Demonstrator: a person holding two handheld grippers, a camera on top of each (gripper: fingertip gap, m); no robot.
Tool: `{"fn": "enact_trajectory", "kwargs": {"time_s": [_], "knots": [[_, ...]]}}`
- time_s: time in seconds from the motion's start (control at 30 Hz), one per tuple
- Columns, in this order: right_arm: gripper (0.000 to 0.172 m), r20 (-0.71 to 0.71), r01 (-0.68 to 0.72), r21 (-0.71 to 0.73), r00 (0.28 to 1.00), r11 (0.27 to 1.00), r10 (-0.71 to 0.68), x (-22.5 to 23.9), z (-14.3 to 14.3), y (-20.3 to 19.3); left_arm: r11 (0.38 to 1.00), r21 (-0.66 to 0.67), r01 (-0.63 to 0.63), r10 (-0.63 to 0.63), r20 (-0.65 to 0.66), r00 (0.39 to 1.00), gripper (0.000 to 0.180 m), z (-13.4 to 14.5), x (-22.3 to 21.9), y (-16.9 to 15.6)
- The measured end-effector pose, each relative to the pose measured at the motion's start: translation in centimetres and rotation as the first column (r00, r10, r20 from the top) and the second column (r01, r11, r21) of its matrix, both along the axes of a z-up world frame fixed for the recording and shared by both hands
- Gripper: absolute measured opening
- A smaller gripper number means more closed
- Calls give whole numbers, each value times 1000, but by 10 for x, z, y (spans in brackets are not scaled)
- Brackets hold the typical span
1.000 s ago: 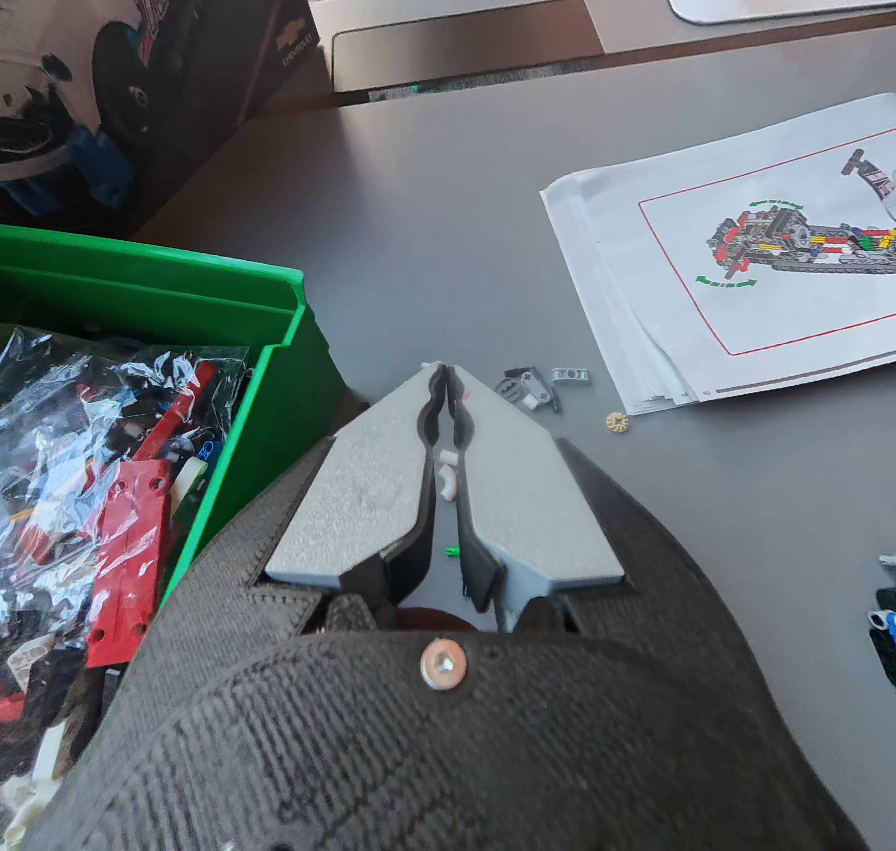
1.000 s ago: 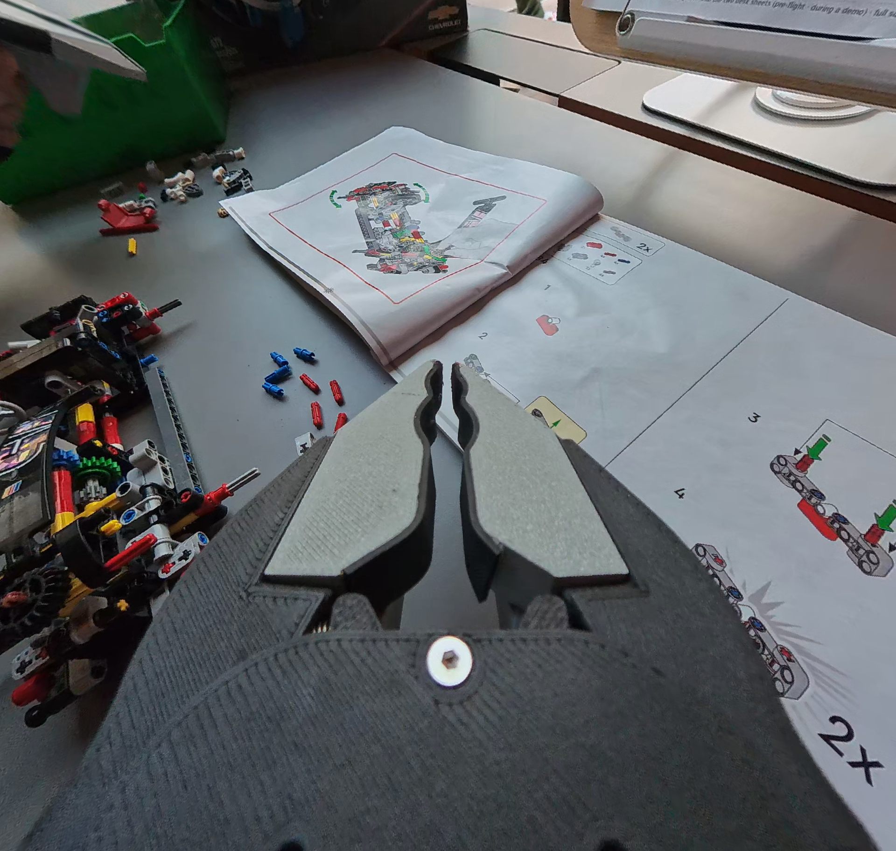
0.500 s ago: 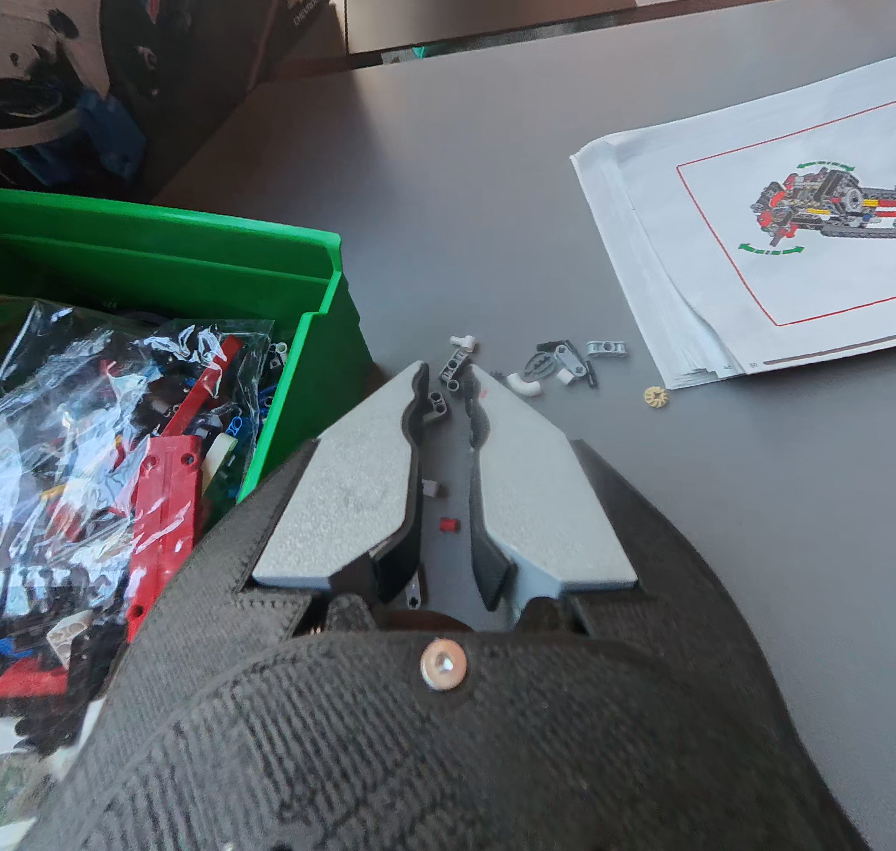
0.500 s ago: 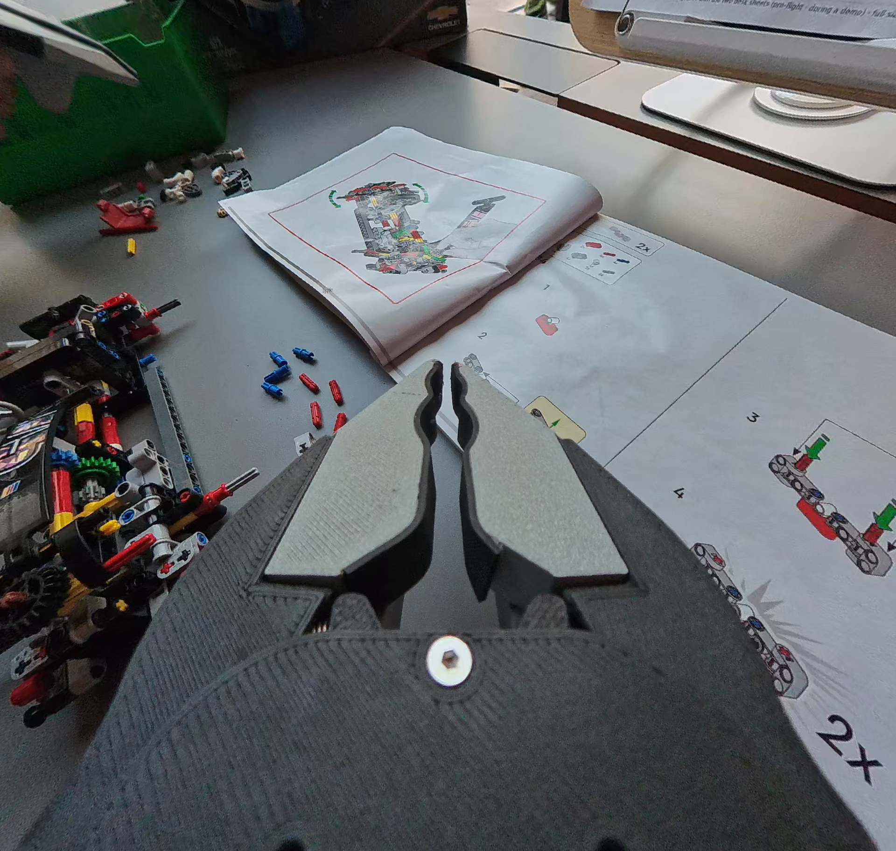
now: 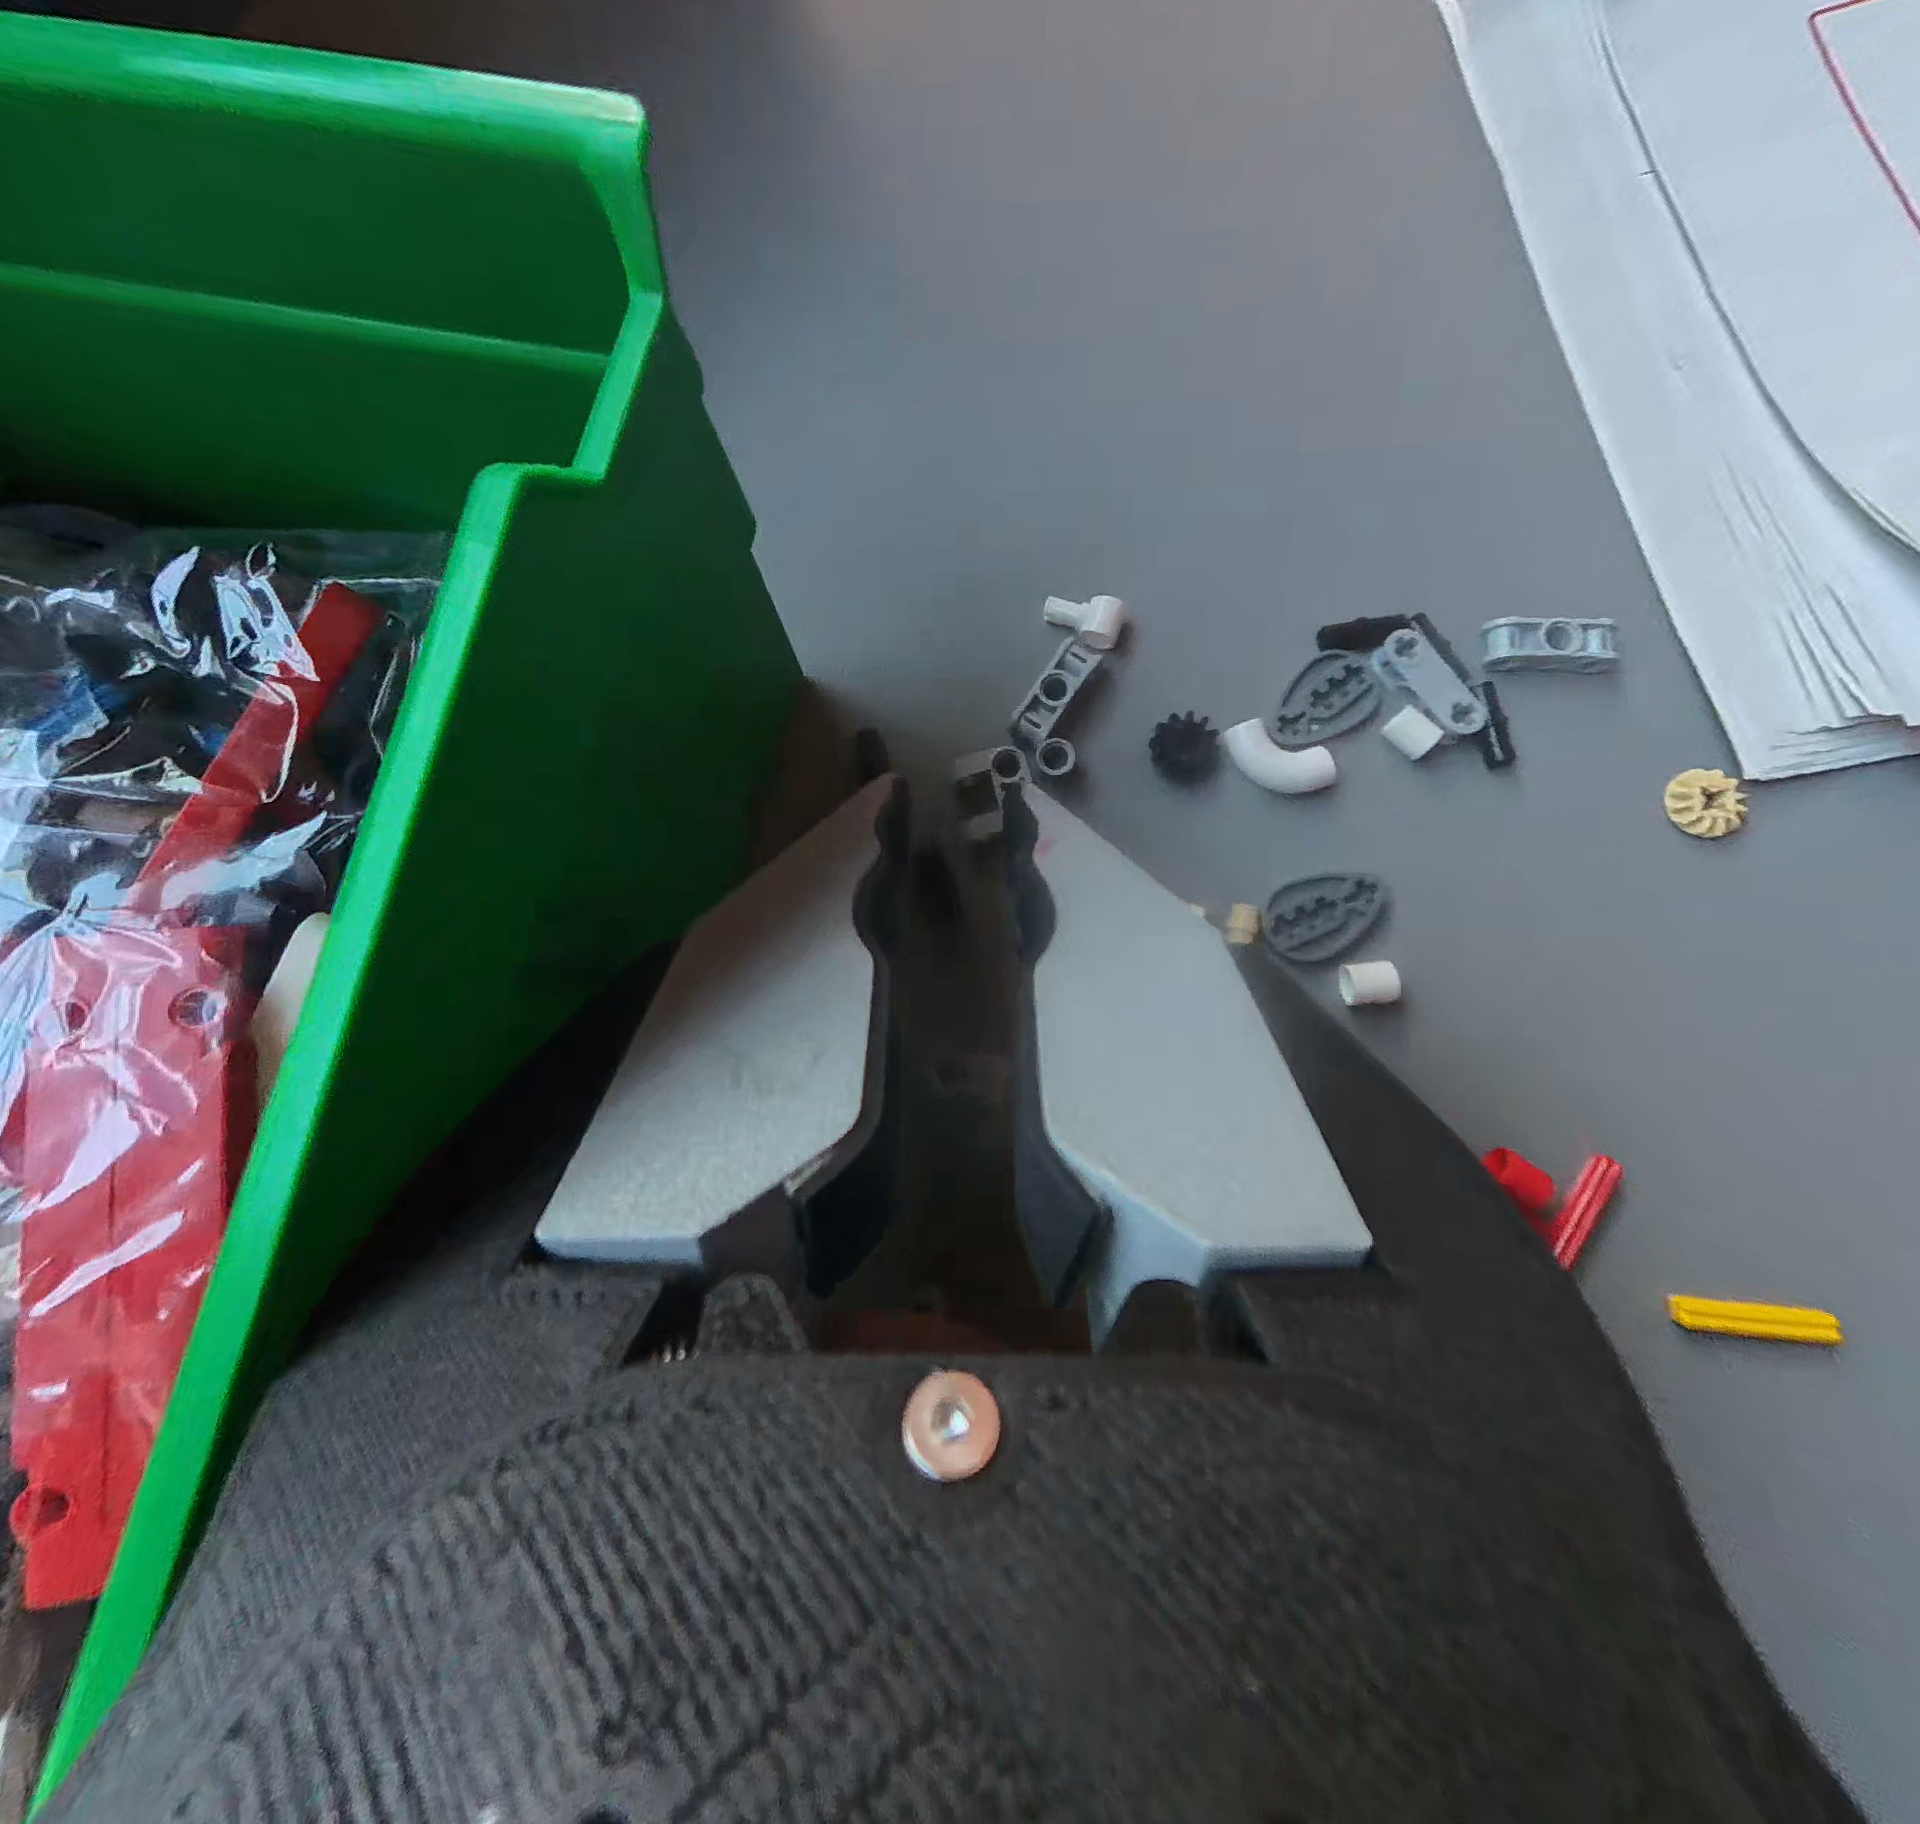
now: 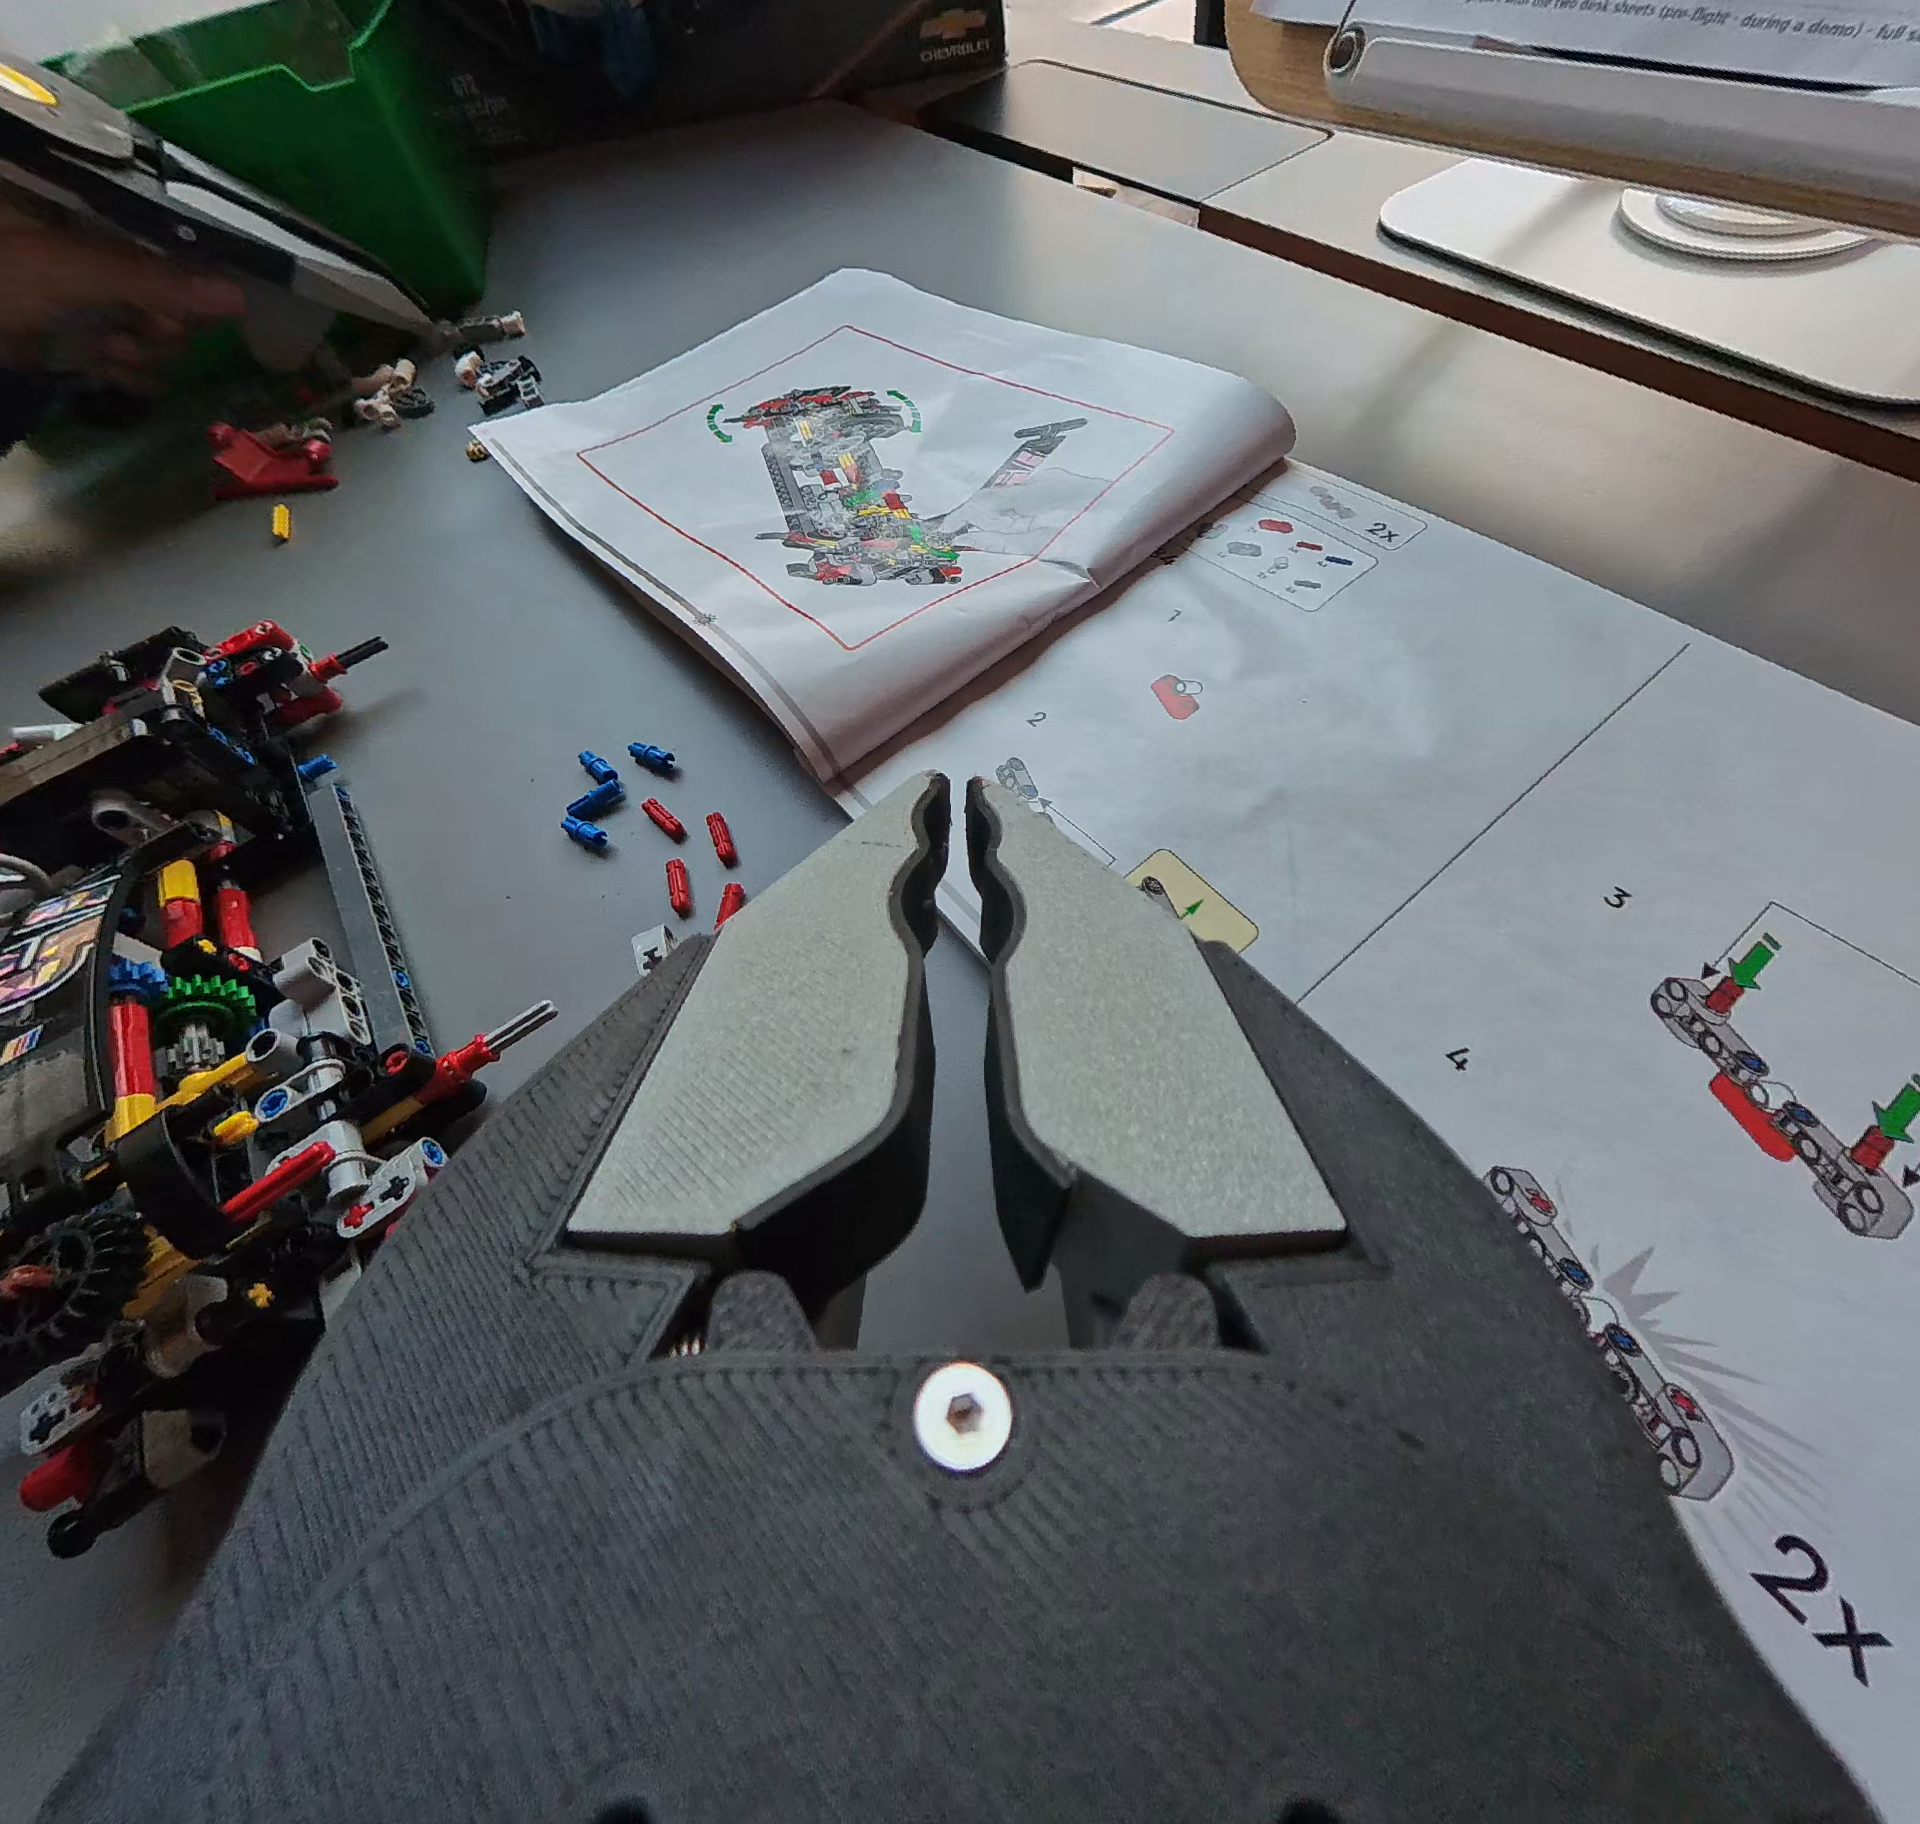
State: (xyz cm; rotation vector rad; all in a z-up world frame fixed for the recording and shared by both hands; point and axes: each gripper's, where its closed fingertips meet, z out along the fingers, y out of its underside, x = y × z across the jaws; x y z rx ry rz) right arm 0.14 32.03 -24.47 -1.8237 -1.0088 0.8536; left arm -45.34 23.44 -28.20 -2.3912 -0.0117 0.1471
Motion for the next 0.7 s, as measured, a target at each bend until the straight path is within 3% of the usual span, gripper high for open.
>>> {"fn": "enact_trajectory", "kwargs": {"time_s": [0.2,0.4,0.7], "knots": [[0,0,-2,-1,1000,1000,2,0,0,0,1000,18,21,-21,-4,1000,18,6,4,2],[0,2,-2,3,1000,1000,2,0,0,-1,999,-29,31,-31,-12,999,19,-6,5,0],[0,4,-6,2,1000,1000,6,-1,0,-1,998,-24,64,-64,-35,997,12,-5,7,1]]}}
